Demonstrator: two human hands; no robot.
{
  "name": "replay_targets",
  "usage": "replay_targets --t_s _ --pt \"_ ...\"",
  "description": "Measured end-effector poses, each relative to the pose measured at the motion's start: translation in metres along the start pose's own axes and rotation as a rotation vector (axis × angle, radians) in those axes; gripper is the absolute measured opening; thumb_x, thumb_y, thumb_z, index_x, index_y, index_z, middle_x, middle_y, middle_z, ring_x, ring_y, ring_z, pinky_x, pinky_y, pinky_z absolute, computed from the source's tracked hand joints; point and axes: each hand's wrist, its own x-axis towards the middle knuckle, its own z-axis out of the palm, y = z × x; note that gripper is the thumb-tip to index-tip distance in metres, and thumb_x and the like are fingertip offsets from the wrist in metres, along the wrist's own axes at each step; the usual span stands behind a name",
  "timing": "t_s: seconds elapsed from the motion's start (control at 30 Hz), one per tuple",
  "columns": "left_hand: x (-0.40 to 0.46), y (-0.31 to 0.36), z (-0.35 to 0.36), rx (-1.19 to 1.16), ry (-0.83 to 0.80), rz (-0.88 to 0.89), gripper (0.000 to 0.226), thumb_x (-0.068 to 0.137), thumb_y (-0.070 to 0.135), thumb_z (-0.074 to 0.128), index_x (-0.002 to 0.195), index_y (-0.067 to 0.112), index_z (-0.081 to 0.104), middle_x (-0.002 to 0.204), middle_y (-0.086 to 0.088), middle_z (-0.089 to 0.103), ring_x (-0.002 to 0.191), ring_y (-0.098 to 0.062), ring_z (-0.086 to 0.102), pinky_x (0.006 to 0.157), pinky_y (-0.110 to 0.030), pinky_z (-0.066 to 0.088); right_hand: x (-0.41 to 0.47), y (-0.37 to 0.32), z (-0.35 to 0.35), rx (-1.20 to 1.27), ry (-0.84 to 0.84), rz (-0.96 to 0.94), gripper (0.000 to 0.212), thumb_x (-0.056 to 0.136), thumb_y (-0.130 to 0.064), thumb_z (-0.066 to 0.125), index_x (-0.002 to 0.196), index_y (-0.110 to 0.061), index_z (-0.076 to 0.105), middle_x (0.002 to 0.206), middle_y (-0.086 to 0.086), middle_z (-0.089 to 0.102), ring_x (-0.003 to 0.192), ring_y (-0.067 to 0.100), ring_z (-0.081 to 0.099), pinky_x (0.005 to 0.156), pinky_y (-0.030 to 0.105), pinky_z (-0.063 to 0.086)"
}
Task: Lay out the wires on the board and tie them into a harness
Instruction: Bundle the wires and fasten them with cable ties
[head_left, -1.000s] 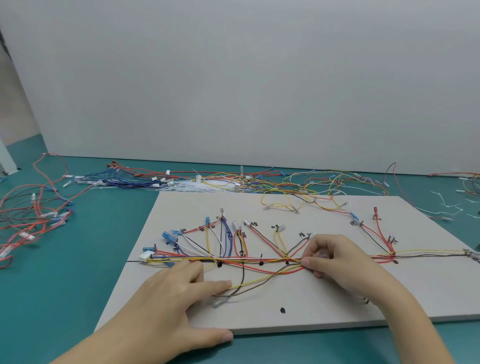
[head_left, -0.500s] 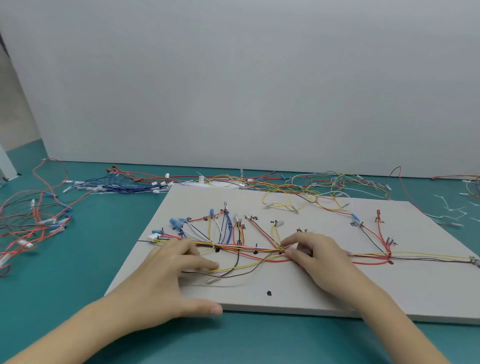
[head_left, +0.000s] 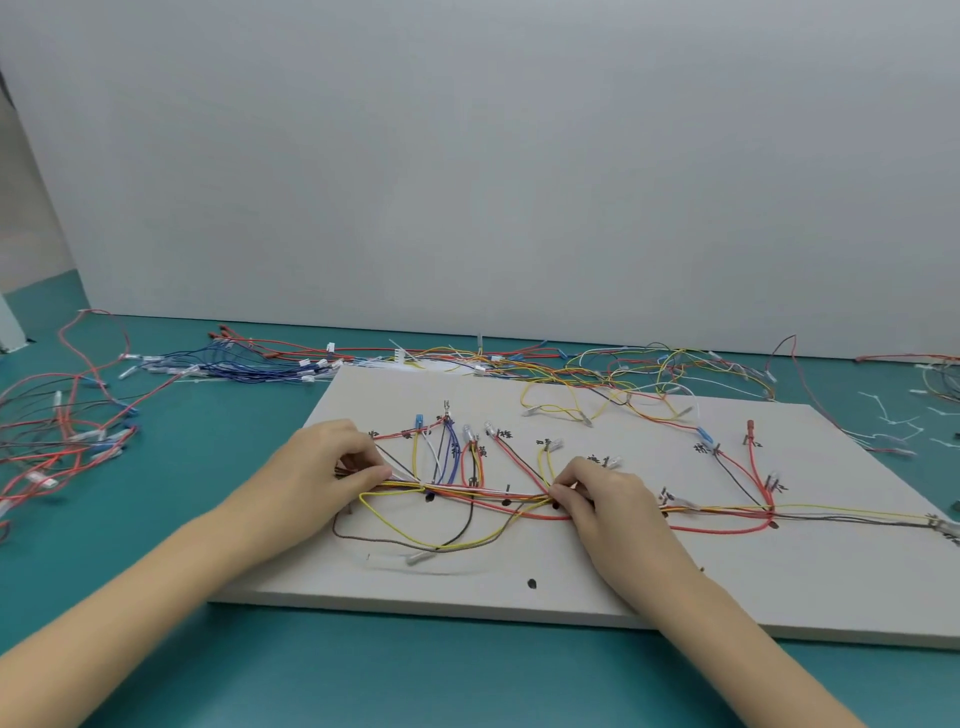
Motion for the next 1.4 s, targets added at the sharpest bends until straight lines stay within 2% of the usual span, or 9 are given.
replay_targets --t_s 0.13,0.27,0.4,0.53,0.7,0.8,1.07,1.23,1.4 --pt "0.006 0.006 -0.001 -0.084 -0.031 0.027 0.013 0.080 0.017 0.078 0.078 0.029 0.078 0.075 0.014 0.066 0.085 -0.001 0.056 0.070 -0.011 0.040 0.001 -0.001 0.000 0.020 -0.009 0.015 0.012 0.097 -0.019 0.054 0.087 -0.013 0.057 0.070 -0.005 0.060 0.073 0.018 0.053 0.069 0.033 0.040" --pt "0.010 0.008 0.000 -0.086 -0.084 0.026 0.012 0.081 0.021 0.077 0.080 0.033 0.078 0.075 0.016 0.066 0.086 0.003 0.054 0.073 -0.018 0.042 0.005 0.000 -0.001 0.024 -0.018 0.009 0.012 0.096 -0.018 0.055 0.086 -0.014 0.057 0.061 -0.012 0.050 0.064 0.006 0.047 0.063 0.028 0.032" --pt "0.007 0.008 0.005 -0.031 0.008 0.021 0.010 0.081 0.031 0.077 0.090 0.033 0.075 0.087 0.014 0.065 0.092 -0.005 0.053 0.085 -0.034 0.039 0.004 0.000 0.000 0.025 -0.005 -0.001 0.012 0.096 -0.018 0.056 0.085 -0.014 0.057 0.059 -0.012 0.048 0.063 0.004 0.046 0.062 0.027 0.033" --pt "0.008 0.018 0.011 -0.053 -0.039 0.131 0.006 0.084 0.030 0.073 0.089 0.030 0.076 0.087 0.011 0.062 0.085 -0.004 0.053 0.078 -0.024 0.039 0.003 0.001 0.001 0.035 0.014 -0.001 0.013 0.096 -0.018 0.056 0.084 -0.013 0.056 0.059 -0.012 0.048 0.063 0.005 0.045 0.063 0.031 0.033" --pt "0.014 0.024 0.021 -0.131 -0.084 0.080 0.013 0.084 0.020 0.074 0.073 0.027 0.071 0.081 0.001 0.060 0.073 -0.006 0.054 0.066 -0.014 0.039 0.004 0.001 0.002 0.055 0.018 0.016 0.012 0.095 -0.017 0.056 0.084 -0.013 0.056 0.060 -0.012 0.048 0.065 0.004 0.046 0.062 0.029 0.032" --pt "0.012 0.021 0.024 -0.187 -0.044 0.085 0.019 0.082 0.016 0.076 0.069 0.027 0.066 0.081 0.001 0.061 0.074 -0.007 0.055 0.065 -0.014 0.039 0.003 0.001 0.004 0.050 0.041 0.005 0.013 0.095 -0.016 0.057 0.083 -0.012 0.056 0.058 -0.013 0.047 0.062 0.003 0.044 0.058 0.020 0.031" --pt "0.011 0.023 0.022 -0.132 -0.017 0.148 0.028 0.080 0.011 0.078 0.066 0.029 0.062 0.076 0.005 0.061 0.071 -0.005 0.055 0.063 -0.011 0.037 0.003 0.005 0.005 0.054 0.044 -0.041 0.013 0.095 -0.015 0.057 0.082 -0.013 0.055 0.060 -0.015 0.050 0.062 0.001 0.045 0.061 0.027 0.028" --pt "0.001 0.023 0.019 -0.166 -0.003 0.158 0.031 0.077 0.010 0.080 0.063 0.031 0.062 0.071 0.007 0.061 0.067 -0.007 0.055 0.060 -0.011 0.037 -0.003 0.004 0.006 0.078 0.020 -0.073 0.016 0.095 -0.015 0.057 0.080 -0.016 0.052 0.061 -0.015 0.050 0.063 0.001 0.046 0.060 0.016 0.032" --pt "-0.011 0.018 0.017 -0.145 0.034 0.169 0.025 0.077 0.012 0.080 0.064 0.030 0.067 0.070 0.007 0.060 0.066 -0.013 0.056 0.059 -0.020 0.040 -0.003 0.001 0.007 0.089 -0.037 -0.127 0.014 0.096 -0.014 0.053 0.083 -0.012 0.050 0.070 -0.007 0.054 0.069 0.012 0.047 0.063 0.027 0.031"
